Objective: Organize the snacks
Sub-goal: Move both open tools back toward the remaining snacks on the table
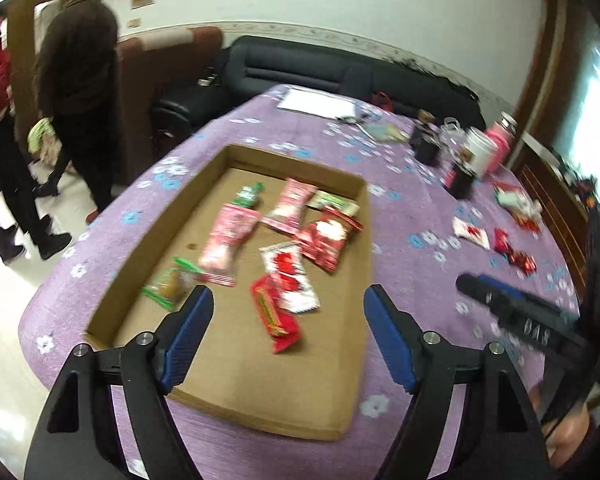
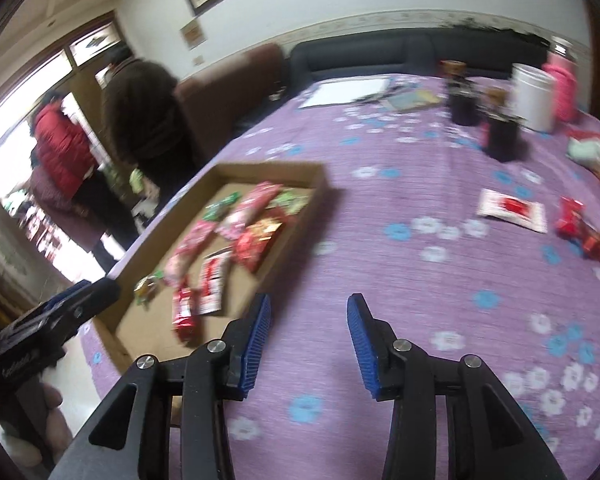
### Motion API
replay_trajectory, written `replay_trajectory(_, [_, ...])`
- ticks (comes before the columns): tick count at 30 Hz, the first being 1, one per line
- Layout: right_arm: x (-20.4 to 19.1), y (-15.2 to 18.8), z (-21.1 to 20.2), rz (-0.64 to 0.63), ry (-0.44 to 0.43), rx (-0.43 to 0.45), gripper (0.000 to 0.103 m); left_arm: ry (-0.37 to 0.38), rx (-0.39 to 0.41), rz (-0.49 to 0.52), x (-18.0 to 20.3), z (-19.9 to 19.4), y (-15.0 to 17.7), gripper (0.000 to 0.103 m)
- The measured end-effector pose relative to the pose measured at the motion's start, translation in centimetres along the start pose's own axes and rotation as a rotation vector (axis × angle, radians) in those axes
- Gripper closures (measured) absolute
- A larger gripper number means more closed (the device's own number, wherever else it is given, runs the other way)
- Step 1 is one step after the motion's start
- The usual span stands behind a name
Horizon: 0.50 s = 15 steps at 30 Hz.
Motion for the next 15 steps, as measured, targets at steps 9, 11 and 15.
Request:
replay_trajectory(9, [8.6,-0.2,-2.3,0.150,0.077,0.037,0.060,0.030,-0.032,0.127,5.1,0.5,0.9,0.025])
replay_trajectory(11, [9.9,-0.2,-2.7,0.168,0.090,0.041,0.060,0.038,-0.040,0.141,5.9,0.7,1.0,0.025])
replay_trajectory(15, [12.5,-0.2,-3.2,0.202,0.121,0.048,0.060,0.061,-0.060,0.157,7.0,1.2,1.3,0.025])
Point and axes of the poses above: each gripper's, at about its wrist camera, not at the fingertips, and z roughly the way its jaws point, x to its right, y to its underside, the point moved 3 cm from there along z, roughly the way its jaws point, and after that the axes turned 1 degree about z, right-handed, at the moved point
